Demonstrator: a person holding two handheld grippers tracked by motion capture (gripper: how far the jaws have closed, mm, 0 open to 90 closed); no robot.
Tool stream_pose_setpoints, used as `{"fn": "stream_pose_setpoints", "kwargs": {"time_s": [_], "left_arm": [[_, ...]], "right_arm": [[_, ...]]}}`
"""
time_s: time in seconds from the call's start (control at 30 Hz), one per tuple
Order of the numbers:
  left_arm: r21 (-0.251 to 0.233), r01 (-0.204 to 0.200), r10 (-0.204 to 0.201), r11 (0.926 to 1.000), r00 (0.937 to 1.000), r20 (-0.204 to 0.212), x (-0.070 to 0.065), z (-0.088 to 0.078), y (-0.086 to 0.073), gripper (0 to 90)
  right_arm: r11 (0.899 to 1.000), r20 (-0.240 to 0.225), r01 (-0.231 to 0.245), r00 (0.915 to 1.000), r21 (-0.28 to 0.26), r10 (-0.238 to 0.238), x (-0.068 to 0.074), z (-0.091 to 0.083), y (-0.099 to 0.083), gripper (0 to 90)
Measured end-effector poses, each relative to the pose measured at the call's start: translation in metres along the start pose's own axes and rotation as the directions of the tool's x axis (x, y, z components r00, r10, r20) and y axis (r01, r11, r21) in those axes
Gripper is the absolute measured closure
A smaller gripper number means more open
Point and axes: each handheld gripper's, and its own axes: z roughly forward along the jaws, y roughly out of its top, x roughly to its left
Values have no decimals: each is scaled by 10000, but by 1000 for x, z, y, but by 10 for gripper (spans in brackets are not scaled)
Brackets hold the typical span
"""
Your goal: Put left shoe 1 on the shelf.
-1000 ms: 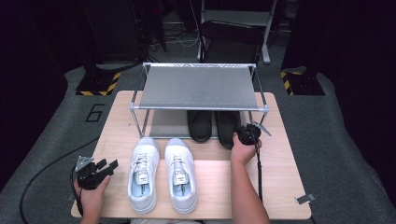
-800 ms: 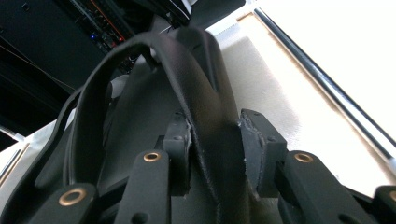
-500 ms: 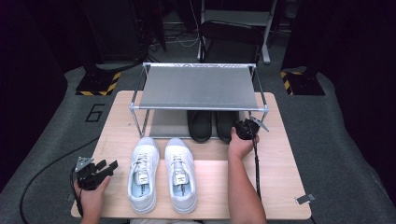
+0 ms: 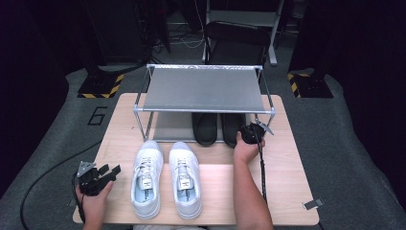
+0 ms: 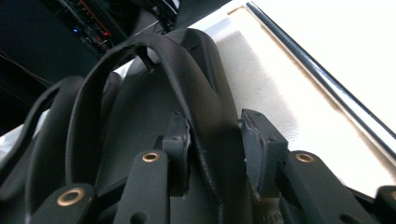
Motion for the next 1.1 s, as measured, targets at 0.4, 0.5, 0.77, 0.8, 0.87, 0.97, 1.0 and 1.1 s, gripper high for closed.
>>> {"fn": "stream_pose_setpoints", "kwargs": {"time_s": [0.4, 0.5, 0.77, 0.8, 0.87, 0.97, 1.0, 1.1], "left_arm": [[42, -34, 34, 10000, 10000, 14, -1, -1, 0, 429], [129, -84, 83, 9999, 9999, 84, -1, -1, 1, 429], [257, -362, 357, 9990, 9992, 165, -6, 1, 1, 431], [265, -381, 376, 9989, 9991, 183, -7, 1, 2, 431], [149, -360, 358, 9992, 9992, 174, -8, 0, 2, 431], [46, -417, 416, 9991, 9991, 114, -9, 1, 2, 437], [74, -415, 414, 9991, 9991, 133, -9, 1, 2, 438], [163, -433, 430, 9989, 9990, 146, -10, 1, 3, 437]], "right_arm": [[9999, 40, 98, 9999, -139, -97, -2, -10, 0, 610], [9992, 10, 282, 9996, -275, -282, -2, -17, -1, 603], [9911, -281, 1219, 9919, -536, -1235, -4, -46, -8, 579], [9916, -360, 1184, 9921, -522, -1204, -5, -49, -8, 575], [9908, -437, 1292, 9904, -399, -1309, -6, -54, -8, 566], [9886, -581, 1432, 9876, -459, -1457, -7, -65, -8, 554], [9880, -654, 1489, 9863, -418, -1514, -7, -71, -8, 554], [9782, -826, 2059, 9748, -250, -2073, -8, -89, -9, 554]]}}
